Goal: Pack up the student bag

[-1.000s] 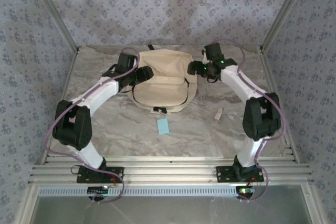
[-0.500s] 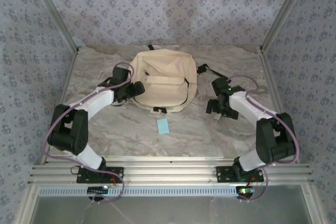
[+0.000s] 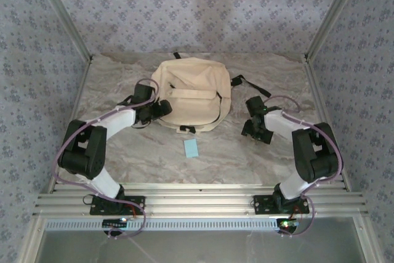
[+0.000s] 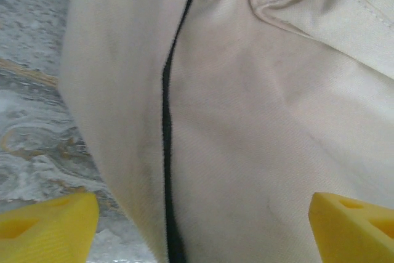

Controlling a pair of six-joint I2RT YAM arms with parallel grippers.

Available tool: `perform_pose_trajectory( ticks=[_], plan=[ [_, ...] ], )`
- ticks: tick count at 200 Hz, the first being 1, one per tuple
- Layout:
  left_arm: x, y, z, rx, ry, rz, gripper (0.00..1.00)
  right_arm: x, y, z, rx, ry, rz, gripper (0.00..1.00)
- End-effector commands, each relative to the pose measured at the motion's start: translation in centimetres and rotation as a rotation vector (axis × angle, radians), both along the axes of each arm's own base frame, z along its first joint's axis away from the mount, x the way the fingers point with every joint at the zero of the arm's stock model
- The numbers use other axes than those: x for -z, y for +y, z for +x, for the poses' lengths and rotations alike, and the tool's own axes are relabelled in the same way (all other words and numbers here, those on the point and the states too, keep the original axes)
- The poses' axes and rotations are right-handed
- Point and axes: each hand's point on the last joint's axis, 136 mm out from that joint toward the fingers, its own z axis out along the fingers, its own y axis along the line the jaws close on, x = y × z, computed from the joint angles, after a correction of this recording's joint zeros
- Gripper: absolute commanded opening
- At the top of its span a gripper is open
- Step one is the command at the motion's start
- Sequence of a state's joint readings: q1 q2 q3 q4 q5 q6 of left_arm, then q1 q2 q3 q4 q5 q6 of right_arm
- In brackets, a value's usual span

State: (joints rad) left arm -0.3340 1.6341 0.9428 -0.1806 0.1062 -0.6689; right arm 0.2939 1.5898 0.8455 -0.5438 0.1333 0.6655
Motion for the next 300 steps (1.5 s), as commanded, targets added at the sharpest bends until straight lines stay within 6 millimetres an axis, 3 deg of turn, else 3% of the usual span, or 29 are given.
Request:
perform_pose_trajectory(
  ticks=[1,37,77,126,150,155,177,209,238,266,300],
  plan=[
    [-0.2,-1.4,0.4,0.018,-0.012,-0.045,0.88,1.0,0.2,-0.2,0.028,0.012,0.032,0.71],
    [-0.1,-2.7,0.1,0.039,-0.006,-0.060,0.86,-0.7,-0.2,0.1,0.018,-0.025,0.021,0.47],
    [-0.9,-5.7,-0.5,0.074,-0.011,-0.121,0.86,-5.8,-0.7,1.4,-0.045,-0.110,0.002,0.48],
    [-3.1,-14.0,-2.6,0.207,-0.002,-0.288,0.85,-12.7,1.2,5.6,-0.152,-0.260,0.059,0.49],
    [-5.2,-17.9,-4.2,0.298,-0.013,-0.354,0.84,-14.1,2.0,7.5,-0.175,-0.320,0.093,0.50],
    [-5.8,-18.6,-4.5,0.325,-0.016,-0.362,0.84,-15.5,2.5,8.6,-0.183,-0.363,0.113,0.50],
    [-8.0,-18.8,-4.7,0.394,-0.056,-0.313,0.84,-16.2,4.0,10.9,-0.210,-0.407,0.182,0.50],
    [-11.5,-15.2,-2.0,0.432,-0.236,0.004,0.86,-15.2,6.1,14.2,-0.245,-0.408,0.243,0.49],
    [-12.6,-13.0,2.8,0.411,-0.320,0.174,0.86,-13.7,8.2,16.0,-0.280,-0.382,0.299,0.48],
    [-11.1,-12.6,8.1,0.376,-0.319,0.192,0.81,-13.5,9.4,16.6,-0.297,-0.376,0.329,0.46],
    [-7.4,-12.6,13.5,0.376,-0.288,0.267,0.55,-14.0,9.9,16.5,-0.311,-0.384,0.345,0.45]
  ],
)
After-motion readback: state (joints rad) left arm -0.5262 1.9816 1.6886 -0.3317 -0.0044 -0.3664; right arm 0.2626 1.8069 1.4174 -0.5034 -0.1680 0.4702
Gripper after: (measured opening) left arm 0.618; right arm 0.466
